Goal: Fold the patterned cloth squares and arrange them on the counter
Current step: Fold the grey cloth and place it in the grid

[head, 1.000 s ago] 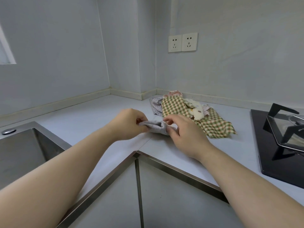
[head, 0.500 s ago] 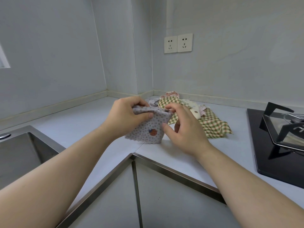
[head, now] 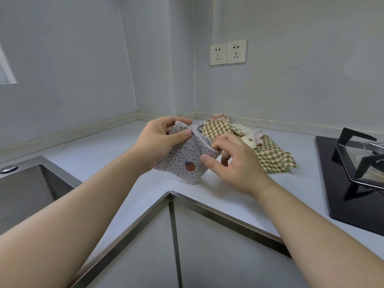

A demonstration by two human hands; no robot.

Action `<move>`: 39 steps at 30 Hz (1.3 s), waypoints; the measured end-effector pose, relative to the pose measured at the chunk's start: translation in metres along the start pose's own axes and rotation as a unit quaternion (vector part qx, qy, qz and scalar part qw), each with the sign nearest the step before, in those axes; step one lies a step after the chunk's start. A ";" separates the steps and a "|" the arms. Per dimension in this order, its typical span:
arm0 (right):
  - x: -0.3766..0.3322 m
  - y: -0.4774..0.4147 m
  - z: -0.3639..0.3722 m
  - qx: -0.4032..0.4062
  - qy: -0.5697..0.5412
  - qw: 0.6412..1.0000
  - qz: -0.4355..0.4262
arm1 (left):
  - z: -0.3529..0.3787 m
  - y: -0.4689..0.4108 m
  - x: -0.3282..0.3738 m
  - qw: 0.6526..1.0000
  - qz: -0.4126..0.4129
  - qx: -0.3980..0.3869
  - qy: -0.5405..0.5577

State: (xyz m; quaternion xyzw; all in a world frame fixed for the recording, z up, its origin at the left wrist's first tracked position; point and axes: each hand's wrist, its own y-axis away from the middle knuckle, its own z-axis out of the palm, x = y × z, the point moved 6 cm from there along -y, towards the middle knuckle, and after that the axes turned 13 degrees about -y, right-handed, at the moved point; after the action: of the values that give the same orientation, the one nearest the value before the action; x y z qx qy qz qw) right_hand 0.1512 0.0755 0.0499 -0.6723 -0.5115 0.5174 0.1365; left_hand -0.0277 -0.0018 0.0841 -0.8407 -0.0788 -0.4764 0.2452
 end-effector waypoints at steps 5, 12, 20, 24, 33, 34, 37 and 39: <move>0.001 0.002 0.010 -0.082 -0.096 0.989 0.078 | -0.006 -0.001 0.001 0.999 0.026 0.028 -0.027; -0.010 0.001 0.011 -0.118 -0.370 0.907 0.161 | -0.002 -0.001 0.000 0.996 0.042 0.018 -0.079; 0.007 -0.001 0.013 -0.077 -0.349 0.906 0.226 | 0.014 -0.001 -0.006 0.999 0.015 -0.015 -0.030; 0.009 0.001 0.010 -0.066 -0.348 0.900 0.254 | 0.016 -0.003 -0.007 0.999 0.013 -0.013 -0.049; 0.035 0.005 0.014 -0.002 -0.277 0.909 0.311 | 0.007 -0.009 -0.029 0.990 -0.073 0.032 -0.116; 0.037 0.005 0.014 0.002 -0.266 0.914 0.308 | 0.007 -0.008 -0.033 0.989 -0.095 0.029 -0.110; 0.042 0.004 0.009 0.056 -0.309 0.896 0.314 | 0.011 -0.005 -0.037 0.988 -0.142 0.025 -0.053; 0.047 0.005 0.008 0.097 -0.383 0.852 0.343 | 0.015 -0.005 -0.033 0.991 -0.130 0.031 -0.014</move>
State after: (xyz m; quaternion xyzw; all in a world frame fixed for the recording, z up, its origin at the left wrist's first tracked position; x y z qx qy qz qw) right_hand 0.1446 0.1094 0.0167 -0.5371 -0.2075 0.7949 -0.1915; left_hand -0.0357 0.0134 0.0519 -0.8222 -0.2051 -0.4895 0.2058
